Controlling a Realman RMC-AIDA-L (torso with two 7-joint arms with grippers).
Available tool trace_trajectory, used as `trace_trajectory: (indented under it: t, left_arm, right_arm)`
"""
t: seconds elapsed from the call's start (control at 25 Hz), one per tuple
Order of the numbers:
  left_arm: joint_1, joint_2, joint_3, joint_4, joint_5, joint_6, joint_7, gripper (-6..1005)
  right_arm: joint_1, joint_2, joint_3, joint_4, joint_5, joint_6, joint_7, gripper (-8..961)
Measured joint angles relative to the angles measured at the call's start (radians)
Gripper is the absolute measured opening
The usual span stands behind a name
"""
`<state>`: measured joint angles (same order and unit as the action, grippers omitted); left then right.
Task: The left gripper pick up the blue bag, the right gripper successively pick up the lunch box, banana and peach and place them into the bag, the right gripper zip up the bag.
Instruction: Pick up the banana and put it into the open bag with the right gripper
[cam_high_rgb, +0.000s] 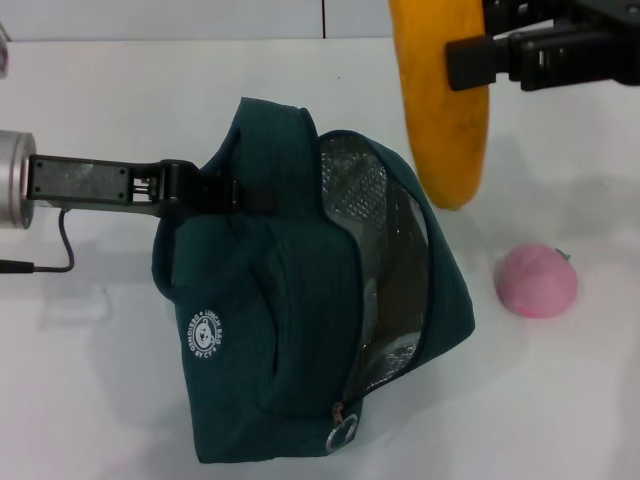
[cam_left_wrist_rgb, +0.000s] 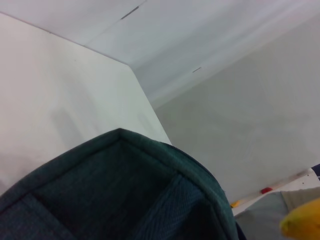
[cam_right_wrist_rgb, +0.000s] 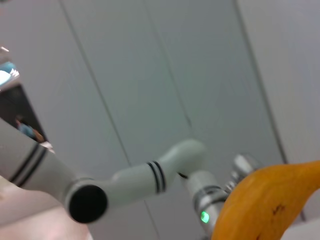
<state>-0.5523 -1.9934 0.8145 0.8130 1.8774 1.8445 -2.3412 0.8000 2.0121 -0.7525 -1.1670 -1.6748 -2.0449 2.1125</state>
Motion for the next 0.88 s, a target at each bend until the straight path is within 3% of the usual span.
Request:
trace_trajectory:
  t: [0.2, 0.4, 0.68, 0.88]
  left_arm:
    - [0.0, 0.002, 0.0, 0.0, -0.001, 0.001, -0.001, 40]
    - [0.0, 0.002, 0.0, 0.0, -0.003, 0.0, -0.001, 40]
    - [0.0, 0.004, 0.0, 0.0, -0.003, 0.0, 0.0, 41]
    - [0.004, 0.004, 0.0, 0.0, -0.003, -0.003, 0.003, 41]
  right_arm:
    - [-0.037, 0.0, -0.047, 0.204, 0.084, 0.02, -0.177, 483]
    - [-0.042, -0.003, -0.1, 0.393, 0.052, 0.033, -0.377, 491]
    - [-0.08, 0.005, -0.225, 0.445, 0.022, 0.085, -0.505, 502]
    - [-0.103, 0.01, -0.244, 0.505, 0.03, 0.104, -0.61, 510]
